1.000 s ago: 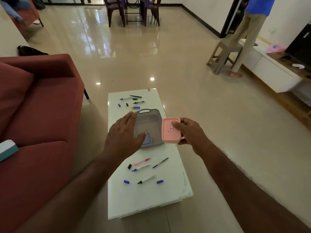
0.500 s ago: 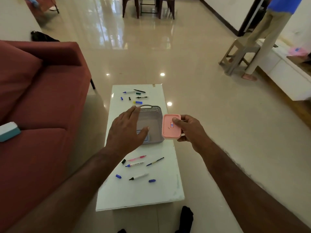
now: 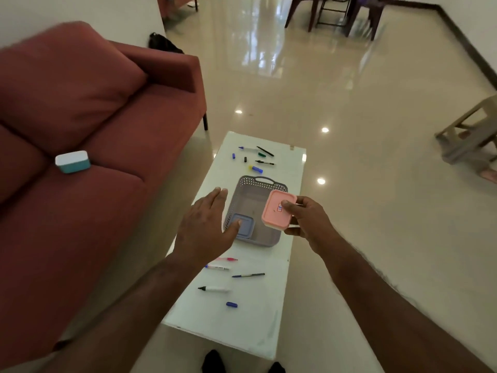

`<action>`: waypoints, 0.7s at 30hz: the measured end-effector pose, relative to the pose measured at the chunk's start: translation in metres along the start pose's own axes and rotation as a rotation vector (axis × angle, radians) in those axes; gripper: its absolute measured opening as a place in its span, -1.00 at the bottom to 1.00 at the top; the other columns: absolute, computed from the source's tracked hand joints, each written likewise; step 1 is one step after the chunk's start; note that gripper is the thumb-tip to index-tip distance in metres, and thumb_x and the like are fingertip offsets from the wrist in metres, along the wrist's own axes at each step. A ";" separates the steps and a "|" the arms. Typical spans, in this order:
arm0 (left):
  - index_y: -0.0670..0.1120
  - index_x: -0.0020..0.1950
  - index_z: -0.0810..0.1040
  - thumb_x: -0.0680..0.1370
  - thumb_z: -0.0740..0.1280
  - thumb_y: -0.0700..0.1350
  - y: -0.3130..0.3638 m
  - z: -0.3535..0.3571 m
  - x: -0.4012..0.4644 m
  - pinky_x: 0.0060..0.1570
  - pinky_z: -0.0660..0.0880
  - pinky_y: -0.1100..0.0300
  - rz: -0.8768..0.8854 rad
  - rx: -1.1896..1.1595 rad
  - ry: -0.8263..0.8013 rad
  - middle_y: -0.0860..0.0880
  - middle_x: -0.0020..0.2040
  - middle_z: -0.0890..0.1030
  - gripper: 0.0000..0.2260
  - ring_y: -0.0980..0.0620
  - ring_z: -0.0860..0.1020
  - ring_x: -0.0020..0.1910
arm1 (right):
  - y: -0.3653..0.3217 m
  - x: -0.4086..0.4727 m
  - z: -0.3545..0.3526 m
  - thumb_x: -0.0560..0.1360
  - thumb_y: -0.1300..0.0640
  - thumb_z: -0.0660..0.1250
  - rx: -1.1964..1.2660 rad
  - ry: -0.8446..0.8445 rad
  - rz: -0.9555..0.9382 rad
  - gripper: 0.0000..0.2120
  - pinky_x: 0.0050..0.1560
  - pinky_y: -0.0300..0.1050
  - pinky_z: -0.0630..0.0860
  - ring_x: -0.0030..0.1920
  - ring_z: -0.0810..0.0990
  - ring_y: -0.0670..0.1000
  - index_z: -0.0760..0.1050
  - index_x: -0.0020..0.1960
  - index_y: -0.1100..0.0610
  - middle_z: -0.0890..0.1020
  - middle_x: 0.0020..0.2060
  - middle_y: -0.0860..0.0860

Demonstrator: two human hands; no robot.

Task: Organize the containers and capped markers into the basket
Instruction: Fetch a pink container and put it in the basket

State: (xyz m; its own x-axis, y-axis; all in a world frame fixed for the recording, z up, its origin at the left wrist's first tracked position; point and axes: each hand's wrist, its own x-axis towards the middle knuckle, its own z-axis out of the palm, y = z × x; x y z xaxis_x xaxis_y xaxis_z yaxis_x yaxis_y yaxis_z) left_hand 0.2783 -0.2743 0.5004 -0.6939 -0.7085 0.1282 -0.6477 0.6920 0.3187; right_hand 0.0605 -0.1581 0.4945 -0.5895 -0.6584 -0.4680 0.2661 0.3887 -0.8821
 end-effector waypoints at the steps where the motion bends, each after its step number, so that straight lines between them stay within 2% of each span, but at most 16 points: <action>1: -0.11 0.53 0.28 0.50 0.12 0.27 -0.003 0.003 0.003 0.35 0.37 -0.01 -0.010 -0.004 -0.005 -0.11 0.50 0.37 -0.30 -0.10 0.38 0.44 | 0.001 0.008 0.003 0.54 0.10 0.40 0.006 0.001 0.015 -0.81 -0.20 -0.02 0.61 -0.07 0.71 0.10 0.53 0.14 0.10 0.70 0.01 0.10; 8: -0.08 0.57 0.20 0.52 0.13 0.26 -0.028 0.036 0.025 0.43 0.27 0.03 -0.016 -0.012 -0.070 -0.08 0.55 0.28 -0.30 -0.06 0.29 0.51 | 0.010 0.069 0.024 0.54 0.15 0.39 0.057 0.001 0.069 -0.84 -0.07 0.03 0.63 0.01 0.69 0.14 0.53 0.12 0.08 0.70 0.02 0.11; 13: -0.09 0.55 0.26 0.53 0.18 0.25 -0.034 0.065 0.025 0.39 0.34 0.03 -0.071 -0.050 -0.073 -0.08 0.52 0.34 -0.32 -0.06 0.35 0.48 | 0.021 0.119 0.031 0.56 0.15 0.37 0.101 0.007 0.123 -0.81 0.02 0.06 0.61 0.03 0.68 0.14 0.53 0.17 0.10 0.69 0.02 0.11; 18: -0.08 0.55 0.25 0.53 0.17 0.25 -0.035 0.106 0.044 0.40 0.35 0.02 -0.131 -0.061 -0.077 -0.07 0.53 0.33 -0.33 -0.05 0.33 0.49 | 0.045 0.194 0.043 0.57 0.21 0.35 0.215 0.031 0.239 -0.76 -0.13 0.03 0.62 0.01 0.66 0.16 0.49 0.23 0.18 0.65 0.07 0.18; 21: -0.09 0.55 0.27 0.53 0.18 0.25 -0.037 0.132 0.072 0.39 0.35 0.00 -0.154 -0.031 -0.050 -0.09 0.52 0.34 -0.33 -0.07 0.35 0.47 | 0.067 0.244 0.055 0.57 0.26 0.34 0.268 0.030 0.293 -0.86 -0.20 -0.01 0.60 -0.12 0.65 0.10 0.50 0.13 0.19 0.65 -0.07 0.16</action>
State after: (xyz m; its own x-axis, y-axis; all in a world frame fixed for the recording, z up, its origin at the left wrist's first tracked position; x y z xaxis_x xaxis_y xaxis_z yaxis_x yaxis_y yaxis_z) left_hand 0.2109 -0.3324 0.3742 -0.6022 -0.7978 0.0285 -0.7384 0.5702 0.3602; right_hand -0.0234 -0.3286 0.3179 -0.4798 -0.5238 -0.7039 0.6139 0.3727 -0.6958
